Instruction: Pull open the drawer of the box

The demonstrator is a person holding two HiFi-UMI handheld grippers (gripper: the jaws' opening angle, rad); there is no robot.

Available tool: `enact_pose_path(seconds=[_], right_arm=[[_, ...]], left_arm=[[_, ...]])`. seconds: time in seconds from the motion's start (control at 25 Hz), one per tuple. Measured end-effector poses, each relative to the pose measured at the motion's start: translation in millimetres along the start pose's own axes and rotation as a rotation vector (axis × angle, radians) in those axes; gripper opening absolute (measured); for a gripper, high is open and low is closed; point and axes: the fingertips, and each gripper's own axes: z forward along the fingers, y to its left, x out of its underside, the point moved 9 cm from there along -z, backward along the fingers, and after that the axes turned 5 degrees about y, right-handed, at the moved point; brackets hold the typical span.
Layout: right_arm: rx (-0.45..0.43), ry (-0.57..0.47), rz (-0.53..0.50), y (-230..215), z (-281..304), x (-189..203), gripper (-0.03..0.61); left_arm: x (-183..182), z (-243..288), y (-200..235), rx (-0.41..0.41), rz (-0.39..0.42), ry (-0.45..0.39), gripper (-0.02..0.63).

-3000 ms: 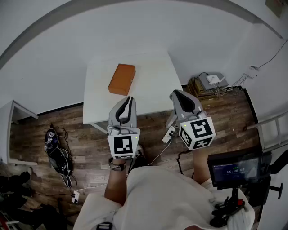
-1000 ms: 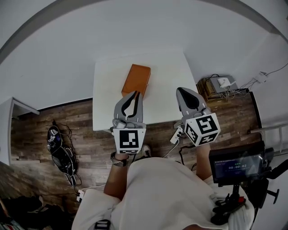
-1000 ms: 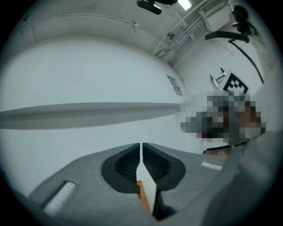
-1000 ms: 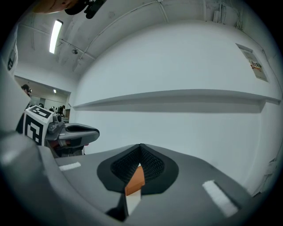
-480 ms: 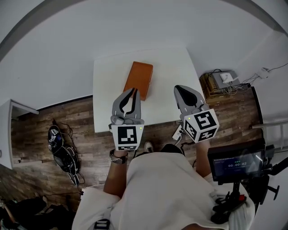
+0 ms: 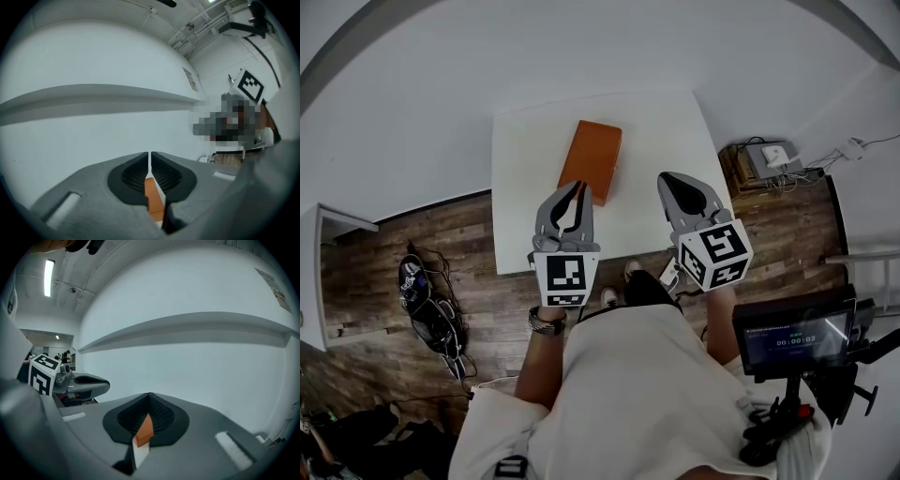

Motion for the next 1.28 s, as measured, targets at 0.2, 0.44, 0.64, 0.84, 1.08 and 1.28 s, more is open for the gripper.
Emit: enact_pose_path(seconds=[0.2,0.44,0.64,0.84,1.08,1.28], right_arm=[[-0.022,0.025,-0.010,5,6,7,0.002],[-0.068,0.061,-0.009,8,22,16,0.002],[-0.118,0.114,-0.031,-37,105,24,0.018],[-0.157,0.121,-0.120,-29,98,37,0.030],[-0.227,0.110,-0.171,-26,109,55,0.055],[-0.287,0.142,-0.191,-26,119,76,0.067]], left_arm=[[9,1,0,-0.012,-0.005,0.034,0.023],[18,11,3,0.004,-0.022,0.077,0.025],[47,102,31,0.062,-0.071,0.161,0.025],[59,94,17,0.100,-0.068,0.209,0.025],[68,93,13,0.124,-0.072,0.234,0.025],[79,89,14,0.121,-0.073,0.249,0.025]])
